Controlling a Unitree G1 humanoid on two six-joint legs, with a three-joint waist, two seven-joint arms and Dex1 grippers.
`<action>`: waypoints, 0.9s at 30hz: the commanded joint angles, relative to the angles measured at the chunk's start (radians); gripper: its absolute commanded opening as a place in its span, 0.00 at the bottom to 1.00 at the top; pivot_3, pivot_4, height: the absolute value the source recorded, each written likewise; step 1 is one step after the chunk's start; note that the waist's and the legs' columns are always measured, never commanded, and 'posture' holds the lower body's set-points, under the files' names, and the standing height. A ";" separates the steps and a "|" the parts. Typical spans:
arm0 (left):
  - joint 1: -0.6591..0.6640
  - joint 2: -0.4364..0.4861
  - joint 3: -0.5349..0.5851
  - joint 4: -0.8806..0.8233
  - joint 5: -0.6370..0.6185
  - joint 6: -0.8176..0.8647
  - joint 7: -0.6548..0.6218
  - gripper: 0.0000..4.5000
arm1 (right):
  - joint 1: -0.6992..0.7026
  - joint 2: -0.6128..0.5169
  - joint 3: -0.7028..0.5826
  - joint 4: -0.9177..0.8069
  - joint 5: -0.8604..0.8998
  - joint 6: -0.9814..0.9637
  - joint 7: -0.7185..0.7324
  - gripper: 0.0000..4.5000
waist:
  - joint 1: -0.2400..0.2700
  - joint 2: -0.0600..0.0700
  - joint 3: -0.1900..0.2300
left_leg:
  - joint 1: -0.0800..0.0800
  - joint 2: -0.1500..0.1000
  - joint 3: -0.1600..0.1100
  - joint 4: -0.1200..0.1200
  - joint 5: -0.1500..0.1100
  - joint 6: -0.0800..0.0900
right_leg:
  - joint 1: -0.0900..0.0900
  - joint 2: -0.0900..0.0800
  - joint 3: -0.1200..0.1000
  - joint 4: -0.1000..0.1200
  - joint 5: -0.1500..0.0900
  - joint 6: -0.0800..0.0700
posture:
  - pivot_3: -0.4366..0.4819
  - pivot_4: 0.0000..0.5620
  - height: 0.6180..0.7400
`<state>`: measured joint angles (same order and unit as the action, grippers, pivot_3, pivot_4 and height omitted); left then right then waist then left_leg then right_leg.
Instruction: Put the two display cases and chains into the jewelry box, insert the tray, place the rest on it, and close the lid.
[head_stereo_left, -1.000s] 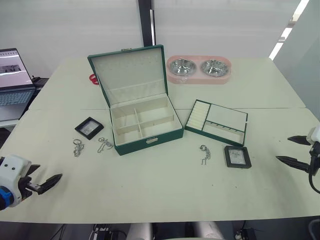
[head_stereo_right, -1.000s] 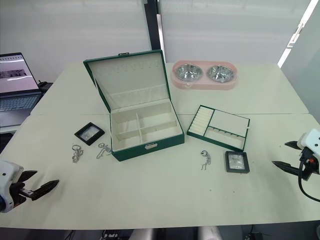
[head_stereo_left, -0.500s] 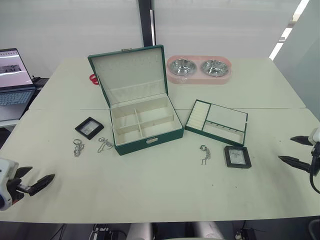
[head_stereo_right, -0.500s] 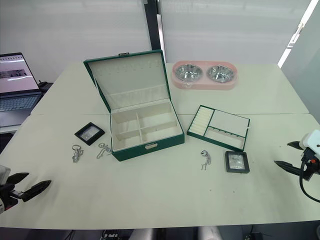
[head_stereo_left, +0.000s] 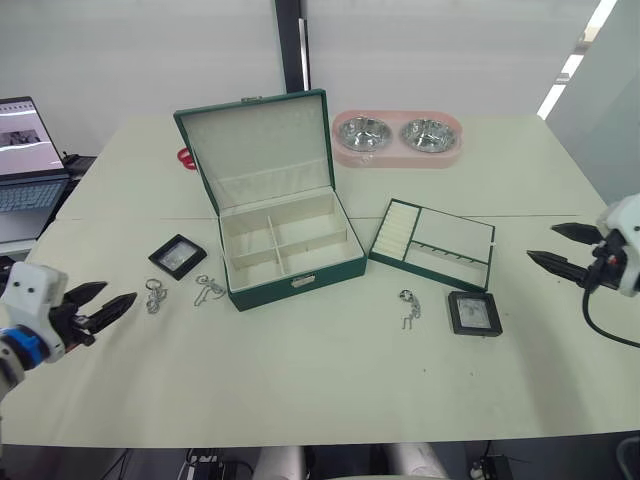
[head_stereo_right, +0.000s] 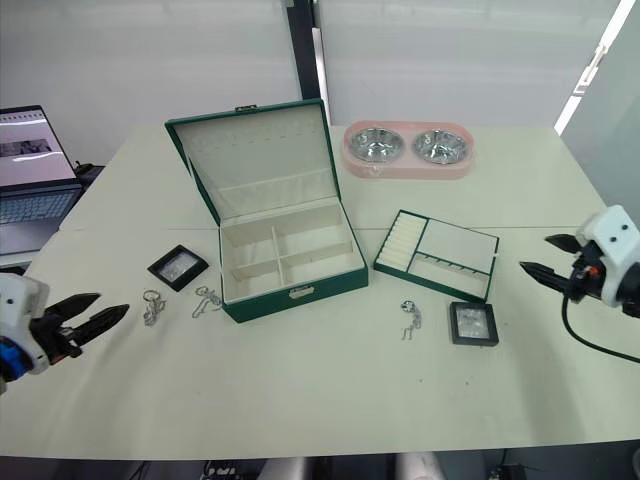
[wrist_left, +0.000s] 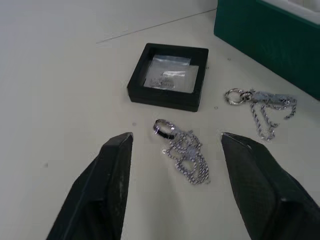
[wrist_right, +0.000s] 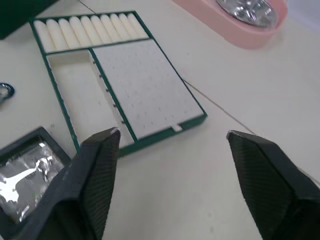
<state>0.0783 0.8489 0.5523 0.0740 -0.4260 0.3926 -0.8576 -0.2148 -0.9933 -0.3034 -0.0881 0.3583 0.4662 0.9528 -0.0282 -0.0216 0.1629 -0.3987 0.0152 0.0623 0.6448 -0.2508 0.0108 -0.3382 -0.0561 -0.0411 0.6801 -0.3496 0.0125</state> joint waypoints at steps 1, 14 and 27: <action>-0.067 -0.001 -0.080 -0.078 0.003 0.051 0.031 0.37 | -0.107 0.039 0.130 -0.069 -0.024 0.036 -0.025 0.48 | -0.001 0.000 0.000 | 0.000 0.000 0.000 0.000 0.000 0.000 | 0.000 0.000 0.000 0.000 0.000 0.000 | 0.48 0.27 1.00; -0.323 -0.062 -0.327 -0.061 0.070 0.224 0.163 0.00 | -0.522 0.391 0.497 0.284 -0.219 -0.026 -0.081 0.01 | -0.003 -0.001 0.001 | -0.003 -0.001 0.001 0.001 0.003 -0.005 | -0.004 0.001 0.001 0.001 0.000 0.000 | 0.48 0.27 1.00; -0.383 -0.123 -0.380 -0.048 0.082 0.252 0.177 0.00 | -0.741 0.629 0.564 0.728 -0.337 -0.242 -0.062 0.01 | -0.003 -0.001 0.001 | -0.003 -0.001 0.001 0.001 0.003 -0.005 | -0.005 0.001 0.001 0.002 0.000 0.000 | 0.48 0.27 1.00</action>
<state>-0.2848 0.7245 0.1697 0.0508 -0.3469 0.6475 -0.6846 -0.9220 -0.3755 0.2689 0.6467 0.0216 0.2558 0.8780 -0.0309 -0.0228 0.1636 -0.4019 0.0143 0.0629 0.6461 -0.2473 0.0054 -0.3429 -0.0552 -0.0400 0.6817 -0.3495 0.0125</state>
